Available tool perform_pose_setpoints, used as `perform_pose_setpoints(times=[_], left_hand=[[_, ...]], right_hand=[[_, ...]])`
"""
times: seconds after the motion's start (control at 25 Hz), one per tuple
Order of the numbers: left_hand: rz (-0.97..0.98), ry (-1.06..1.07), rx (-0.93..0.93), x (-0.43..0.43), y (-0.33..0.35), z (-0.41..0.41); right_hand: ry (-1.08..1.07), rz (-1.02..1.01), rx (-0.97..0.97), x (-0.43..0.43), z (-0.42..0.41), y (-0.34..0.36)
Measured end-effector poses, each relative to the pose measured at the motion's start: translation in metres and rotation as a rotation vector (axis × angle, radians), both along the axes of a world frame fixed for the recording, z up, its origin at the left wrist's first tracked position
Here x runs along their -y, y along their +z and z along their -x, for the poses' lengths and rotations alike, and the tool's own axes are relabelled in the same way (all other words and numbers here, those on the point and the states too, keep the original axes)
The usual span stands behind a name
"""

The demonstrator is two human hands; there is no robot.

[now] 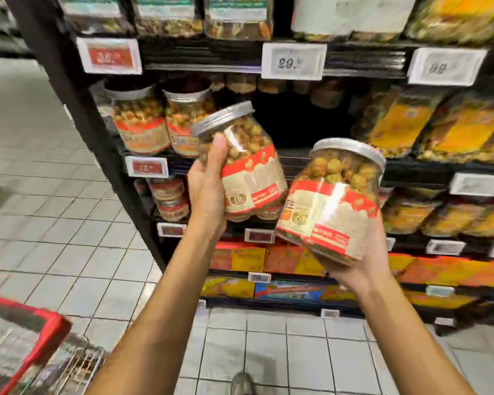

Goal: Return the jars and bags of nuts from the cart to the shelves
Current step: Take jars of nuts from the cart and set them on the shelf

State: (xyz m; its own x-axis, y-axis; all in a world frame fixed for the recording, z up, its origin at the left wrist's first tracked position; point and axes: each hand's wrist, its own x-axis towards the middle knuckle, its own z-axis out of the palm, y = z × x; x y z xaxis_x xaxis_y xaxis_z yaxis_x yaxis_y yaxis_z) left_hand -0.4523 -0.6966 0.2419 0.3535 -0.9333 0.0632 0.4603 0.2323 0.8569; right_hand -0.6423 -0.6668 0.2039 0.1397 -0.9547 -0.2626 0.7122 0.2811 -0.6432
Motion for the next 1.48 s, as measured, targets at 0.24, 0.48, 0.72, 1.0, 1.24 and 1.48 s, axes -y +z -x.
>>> perform_pose_setpoints(times=[0.24,0.48,0.72,1.0,1.24,1.48], left_hand=[[0.03,0.141,0.226,0.073,0.002,0.013],[-0.029,0.512,0.609,0.111,-0.009,0.038],[-0.185,0.763,0.693,0.139,-0.025,0.058],[-0.107,0.871,0.754,0.118,-0.03,0.065],[-0.055,0.177,0.689,0.086,-0.01,0.104],[-0.168,-0.006,0.517,0.119,-0.008,0.094]], right_hand=[[-0.072,0.018,0.001,0.053,0.015,-0.001],[-0.021,0.03,-0.032,0.092,0.026,0.008],[0.09,-0.002,-0.037,0.131,0.04,0.013],[0.214,0.069,-0.114,0.16,0.041,0.011],[0.175,0.145,-0.325,0.179,0.031,0.016],[-0.018,0.375,-0.755,0.205,0.009,0.027]])
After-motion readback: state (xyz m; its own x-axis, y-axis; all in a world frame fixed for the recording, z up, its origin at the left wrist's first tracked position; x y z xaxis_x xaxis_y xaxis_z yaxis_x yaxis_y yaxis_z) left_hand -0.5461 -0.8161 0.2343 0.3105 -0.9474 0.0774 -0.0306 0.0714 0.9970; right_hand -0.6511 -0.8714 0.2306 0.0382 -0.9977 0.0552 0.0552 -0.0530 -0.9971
